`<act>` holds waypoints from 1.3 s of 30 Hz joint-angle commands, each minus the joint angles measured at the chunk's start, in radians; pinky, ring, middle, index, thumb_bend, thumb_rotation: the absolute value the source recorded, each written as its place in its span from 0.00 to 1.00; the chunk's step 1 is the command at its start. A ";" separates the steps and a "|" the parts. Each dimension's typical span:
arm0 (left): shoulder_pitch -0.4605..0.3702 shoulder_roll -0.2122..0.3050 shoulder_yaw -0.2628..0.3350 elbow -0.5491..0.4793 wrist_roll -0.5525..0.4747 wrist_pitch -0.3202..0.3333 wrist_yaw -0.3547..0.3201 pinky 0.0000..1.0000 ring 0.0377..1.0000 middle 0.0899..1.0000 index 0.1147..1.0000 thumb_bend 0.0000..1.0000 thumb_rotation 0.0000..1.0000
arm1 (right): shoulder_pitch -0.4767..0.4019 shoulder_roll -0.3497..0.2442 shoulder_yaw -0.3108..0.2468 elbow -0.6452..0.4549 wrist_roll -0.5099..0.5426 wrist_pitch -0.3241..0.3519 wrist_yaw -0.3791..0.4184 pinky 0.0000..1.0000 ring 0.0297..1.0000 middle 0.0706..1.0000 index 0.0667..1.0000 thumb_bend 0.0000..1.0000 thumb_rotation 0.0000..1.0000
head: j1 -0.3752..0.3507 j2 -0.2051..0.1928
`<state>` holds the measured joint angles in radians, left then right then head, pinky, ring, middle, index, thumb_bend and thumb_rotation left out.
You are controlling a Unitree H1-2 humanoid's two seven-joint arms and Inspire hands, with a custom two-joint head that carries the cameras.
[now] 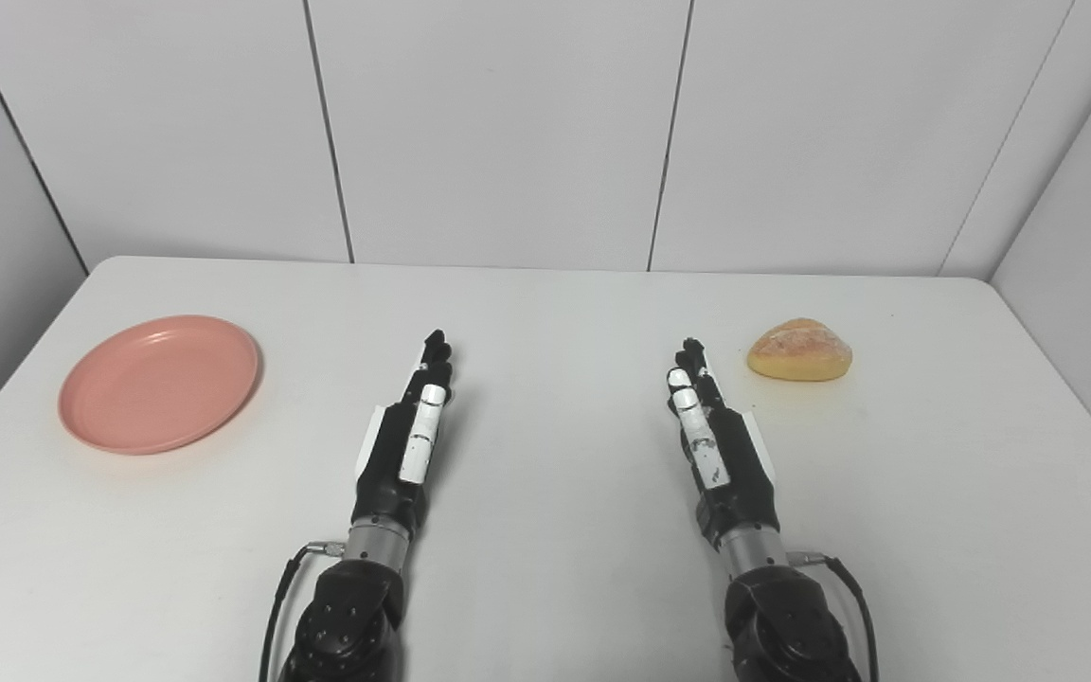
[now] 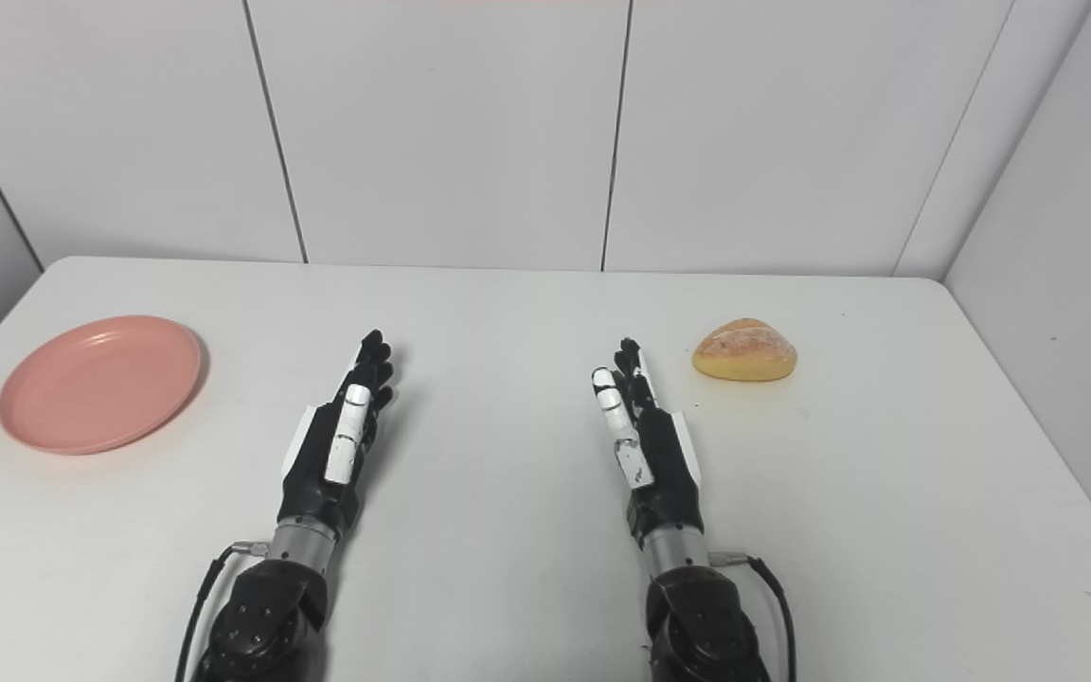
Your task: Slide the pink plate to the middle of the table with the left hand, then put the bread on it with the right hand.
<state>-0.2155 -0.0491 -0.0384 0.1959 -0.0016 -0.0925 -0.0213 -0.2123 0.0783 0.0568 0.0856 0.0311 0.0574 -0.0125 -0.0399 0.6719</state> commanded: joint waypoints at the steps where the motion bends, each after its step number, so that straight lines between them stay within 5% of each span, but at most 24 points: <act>1: -0.018 0.000 -0.001 -0.015 -0.009 -0.004 -0.008 1.00 1.00 1.00 0.97 0.61 1.00 | -0.043 0.005 0.000 -0.028 0.004 -0.029 0.010 1.00 1.00 1.00 1.00 0.63 0.86 | 0.001 0.000; 39: -0.020 0.000 -0.001 -0.013 -0.009 -0.008 -0.010 1.00 1.00 1.00 0.97 0.60 1.00 | -0.047 0.003 0.000 -0.023 0.005 -0.026 0.012 1.00 1.00 1.00 1.00 0.64 0.85 | -0.001 0.000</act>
<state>-0.2155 -0.0490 -0.0379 0.1958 -0.0015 -0.0903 -0.0215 -0.2138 0.0783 0.0566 0.0871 0.0316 0.0574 -0.0125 -0.0414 0.6719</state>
